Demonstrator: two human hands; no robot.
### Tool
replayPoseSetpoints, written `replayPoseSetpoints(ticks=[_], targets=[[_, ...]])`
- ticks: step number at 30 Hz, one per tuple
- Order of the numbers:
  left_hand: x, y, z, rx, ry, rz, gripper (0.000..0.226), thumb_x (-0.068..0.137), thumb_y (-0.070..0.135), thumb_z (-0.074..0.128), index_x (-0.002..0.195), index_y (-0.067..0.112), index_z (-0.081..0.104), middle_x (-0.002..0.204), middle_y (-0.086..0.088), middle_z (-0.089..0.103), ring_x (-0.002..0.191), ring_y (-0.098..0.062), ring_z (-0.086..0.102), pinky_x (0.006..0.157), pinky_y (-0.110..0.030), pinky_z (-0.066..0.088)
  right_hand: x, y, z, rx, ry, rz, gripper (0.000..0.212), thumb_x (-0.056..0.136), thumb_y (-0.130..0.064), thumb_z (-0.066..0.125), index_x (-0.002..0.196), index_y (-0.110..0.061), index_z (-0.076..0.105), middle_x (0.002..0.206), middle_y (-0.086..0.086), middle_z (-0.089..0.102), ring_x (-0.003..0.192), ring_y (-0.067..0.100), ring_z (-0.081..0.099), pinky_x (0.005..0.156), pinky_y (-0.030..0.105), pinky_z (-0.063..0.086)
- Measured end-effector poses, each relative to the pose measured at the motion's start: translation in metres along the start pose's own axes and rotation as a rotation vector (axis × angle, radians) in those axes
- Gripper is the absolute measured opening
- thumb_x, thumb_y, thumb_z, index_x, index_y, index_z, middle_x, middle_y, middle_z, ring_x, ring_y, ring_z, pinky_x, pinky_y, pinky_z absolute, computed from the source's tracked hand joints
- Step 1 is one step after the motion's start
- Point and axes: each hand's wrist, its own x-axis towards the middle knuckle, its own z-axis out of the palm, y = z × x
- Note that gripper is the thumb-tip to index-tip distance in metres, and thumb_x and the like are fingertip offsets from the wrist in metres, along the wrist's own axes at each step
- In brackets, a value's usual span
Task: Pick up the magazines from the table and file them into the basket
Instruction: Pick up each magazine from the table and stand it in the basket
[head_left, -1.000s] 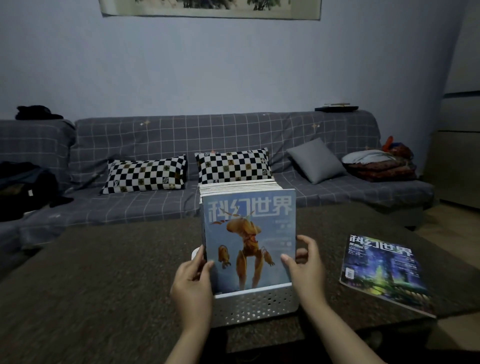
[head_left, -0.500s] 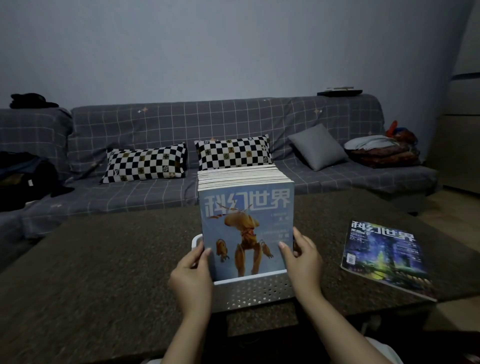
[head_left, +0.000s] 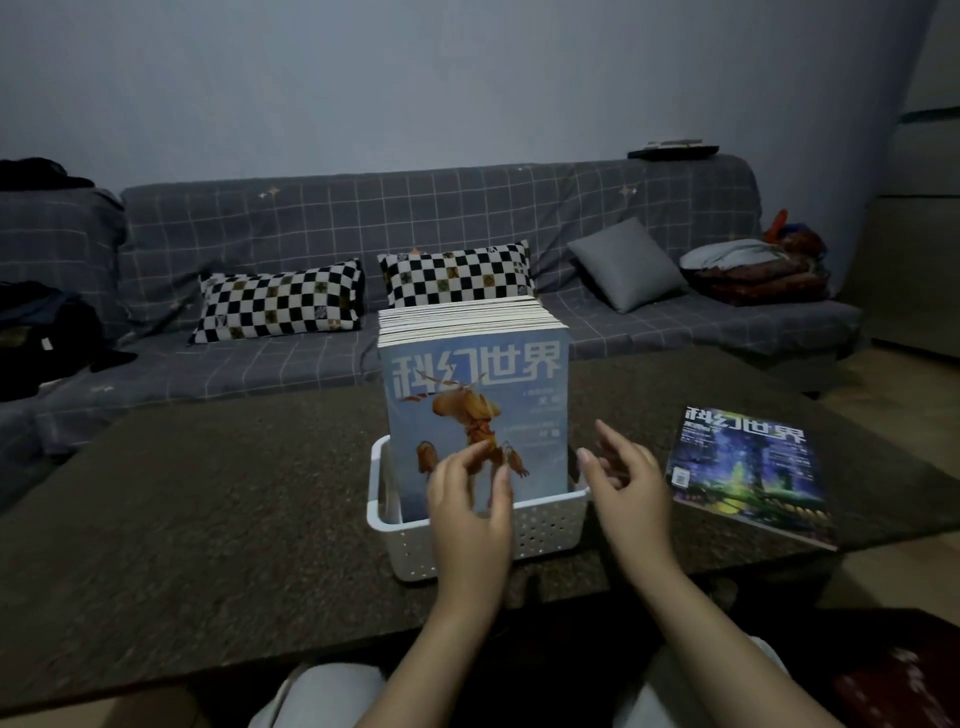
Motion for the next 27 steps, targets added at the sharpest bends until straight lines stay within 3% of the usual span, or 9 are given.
replayPoseSetpoints(ticks=[4, 6, 10, 13, 15, 17, 19, 23, 27], targets=[[-0.015, 0.010, 0.050, 0.015, -0.213, 0.056, 0.025, 0.092, 0.021, 0.056, 0.117, 0.026, 0.057, 0.115, 0.012, 0.056, 0.109, 0.006, 0.047, 0.094, -0.007, 0.036, 0.007, 0.018, -0.041, -0.085, 0.077, 0.028, 0.037, 0.088, -0.022, 0.061, 0.125, -0.019, 0.058, 0.108, 0.001, 0.054, 0.086, 0.004, 0.053, 0.064, 0.004, 0.039], [-0.020, 0.015, 0.079, 0.002, -0.300, 0.064, 0.028, 0.092, 0.018, 0.056, 0.120, 0.021, 0.058, 0.119, 0.008, 0.058, 0.112, 0.002, 0.048, 0.097, -0.010, 0.035, 0.014, 0.031, -0.065, -0.157, 0.117, 0.041, 0.035, 0.088, -0.022, 0.061, 0.122, -0.018, 0.060, 0.110, 0.005, 0.057, 0.083, 0.004, 0.052, 0.065, 0.005, 0.039], [-0.027, 0.018, 0.137, -0.014, -0.391, 0.045, 0.029, 0.090, 0.011, 0.057, 0.118, 0.008, 0.060, 0.120, -0.003, 0.061, 0.111, -0.008, 0.051, 0.096, -0.004, 0.029, 0.026, 0.060, -0.108, -0.284, 0.188, 0.100, 0.033, 0.087, -0.021, 0.063, 0.118, -0.013, 0.063, 0.117, 0.012, 0.060, 0.103, 0.021, 0.057, 0.088, 0.033, 0.047], [-0.029, 0.012, 0.174, 0.015, -0.452, -0.028, 0.030, 0.091, 0.012, 0.056, 0.120, 0.006, 0.060, 0.121, -0.005, 0.060, 0.110, -0.009, 0.052, 0.087, 0.007, 0.021, 0.034, 0.082, -0.133, -0.363, 0.221, 0.169, 0.034, 0.086, -0.023, 0.063, 0.119, -0.012, 0.064, 0.119, 0.012, 0.061, 0.109, 0.027, 0.057, 0.095, 0.041, 0.046], [-0.028, 0.005, 0.199, 0.059, -0.514, -0.097, 0.035, 0.092, 0.016, 0.055, 0.125, 0.006, 0.057, 0.128, -0.009, 0.057, 0.117, -0.014, 0.051, 0.094, -0.001, 0.025, 0.042, 0.098, -0.147, -0.467, 0.222, 0.241, 0.037, 0.087, -0.030, 0.061, 0.121, -0.015, 0.062, 0.122, 0.010, 0.060, 0.112, 0.027, 0.055, 0.096, 0.040, 0.045], [-0.025, -0.005, 0.222, 0.129, -0.588, -0.158, 0.039, 0.094, 0.021, 0.052, 0.131, 0.007, 0.053, 0.136, -0.012, 0.053, 0.127, -0.022, 0.047, 0.106, -0.021, 0.031, 0.049, 0.115, -0.159, -0.618, 0.200, 0.315, 0.040, 0.087, -0.039, 0.058, 0.123, -0.020, 0.061, 0.124, 0.007, 0.060, 0.116, 0.028, 0.050, 0.097, 0.038, 0.042], [-0.020, -0.013, 0.241, 0.193, -0.653, -0.194, 0.039, 0.095, 0.024, 0.049, 0.131, 0.010, 0.053, 0.135, -0.012, 0.054, 0.127, -0.025, 0.047, 0.107, -0.036, 0.036, 0.056, 0.131, -0.167, -0.745, 0.177, 0.383, 0.043, 0.087, -0.047, 0.055, 0.123, -0.023, 0.059, 0.128, 0.003, 0.058, 0.119, 0.028, 0.045, 0.099, 0.038, 0.037], [-0.008, -0.020, 0.267, 0.258, -0.648, -0.234, 0.032, 0.092, 0.024, 0.051, 0.122, 0.014, 0.059, 0.119, -0.009, 0.064, 0.114, -0.029, 0.055, 0.098, -0.038, 0.043, 0.068, 0.151, -0.173, -0.840, 0.133, 0.466, 0.051, 0.086, -0.054, 0.051, 0.125, -0.021, 0.057, 0.134, -0.001, 0.052, 0.122, 0.028, 0.040, 0.099, 0.039, 0.032], [0.007, -0.023, 0.284, 0.412, -0.623, -0.395, 0.043, 0.087, 0.036, 0.059, 0.120, 0.008, 0.056, 0.122, -0.016, 0.060, 0.116, -0.035, 0.051, 0.100, -0.039, 0.040, 0.073, 0.157, -0.173, -0.844, 0.157, 0.467, 0.049, 0.084, -0.047, 0.059, 0.122, -0.016, 0.059, 0.131, 0.001, 0.053, 0.117, 0.030, 0.040, 0.097, 0.038, 0.031]])
